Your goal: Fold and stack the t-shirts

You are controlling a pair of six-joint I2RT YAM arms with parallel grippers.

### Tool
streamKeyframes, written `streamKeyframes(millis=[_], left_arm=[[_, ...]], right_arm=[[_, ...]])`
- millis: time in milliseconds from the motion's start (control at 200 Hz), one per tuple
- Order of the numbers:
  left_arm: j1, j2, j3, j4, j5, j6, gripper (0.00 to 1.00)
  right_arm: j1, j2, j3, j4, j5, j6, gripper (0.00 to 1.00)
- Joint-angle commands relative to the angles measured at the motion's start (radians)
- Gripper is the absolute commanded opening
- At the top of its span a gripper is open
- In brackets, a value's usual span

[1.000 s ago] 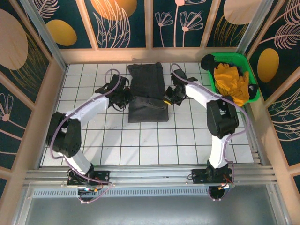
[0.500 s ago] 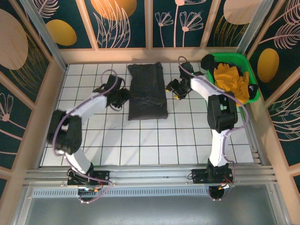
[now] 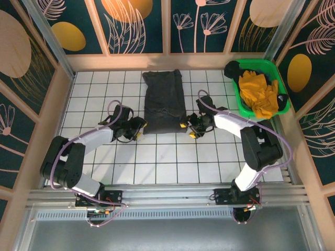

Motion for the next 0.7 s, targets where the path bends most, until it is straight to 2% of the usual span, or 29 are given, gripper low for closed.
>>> streamKeyframes(millis=[0,125,265,486,551,696], left_arm=[[-0.010,0.036,-0.026,0.079,0.056,-0.053,0.56],[-0.016,0.075,-0.018,0.103,0.087,-0.058,0.54],[-0.021,0.097,0.023,0.008,0.064,-0.030,0.52],[-0.025,0.118,0.011,0.043,0.073,-0.053,0.51],[-0.025,0.122,0.024,0.037,0.075,-0.050,0.51],[-0.025,0.111,0.062,-0.054,0.043,-0.037,0.51]], right_arm=[[0.015,0.034,-0.003,0.065,-0.020,0.097,0.59],[0.020,0.065,0.012,0.070,-0.014,0.111,0.58],[0.025,0.097,0.021,0.035,-0.006,0.122,0.57],[0.025,0.125,0.012,0.078,0.023,0.155,0.51],[0.025,0.136,0.023,0.093,0.028,0.158,0.46],[0.020,0.159,0.058,0.100,0.037,0.156,0.26]])
